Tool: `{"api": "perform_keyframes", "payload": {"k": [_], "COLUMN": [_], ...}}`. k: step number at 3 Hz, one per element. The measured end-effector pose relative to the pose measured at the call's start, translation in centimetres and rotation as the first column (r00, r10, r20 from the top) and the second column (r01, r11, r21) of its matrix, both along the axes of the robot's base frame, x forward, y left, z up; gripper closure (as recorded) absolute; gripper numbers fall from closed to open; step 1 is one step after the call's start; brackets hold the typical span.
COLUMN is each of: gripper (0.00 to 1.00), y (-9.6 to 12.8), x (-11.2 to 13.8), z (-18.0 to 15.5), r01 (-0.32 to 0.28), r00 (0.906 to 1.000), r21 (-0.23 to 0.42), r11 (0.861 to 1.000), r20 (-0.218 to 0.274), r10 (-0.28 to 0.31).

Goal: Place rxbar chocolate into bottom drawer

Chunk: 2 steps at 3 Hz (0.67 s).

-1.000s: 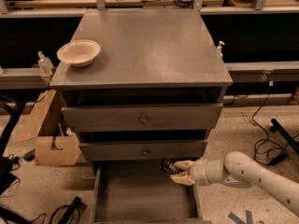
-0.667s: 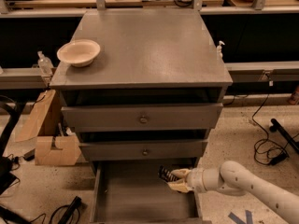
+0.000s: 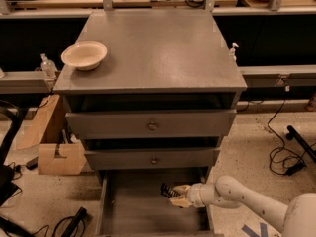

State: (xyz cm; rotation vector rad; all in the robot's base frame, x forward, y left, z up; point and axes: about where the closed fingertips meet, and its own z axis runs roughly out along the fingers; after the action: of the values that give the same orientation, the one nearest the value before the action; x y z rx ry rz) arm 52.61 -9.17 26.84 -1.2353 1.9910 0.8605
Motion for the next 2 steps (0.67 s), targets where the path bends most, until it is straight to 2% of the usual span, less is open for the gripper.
{"api": "perform_keyframes", "payload": {"k": [2], "gripper": [0.59], "y": [0.58], "x": [-0.07], "z": [-0.32], "r01": [-0.004], "r00": [1.0], "r21": [0.006], "r11": [1.0], "r20": [-0.005], "r10": [0.004]}}
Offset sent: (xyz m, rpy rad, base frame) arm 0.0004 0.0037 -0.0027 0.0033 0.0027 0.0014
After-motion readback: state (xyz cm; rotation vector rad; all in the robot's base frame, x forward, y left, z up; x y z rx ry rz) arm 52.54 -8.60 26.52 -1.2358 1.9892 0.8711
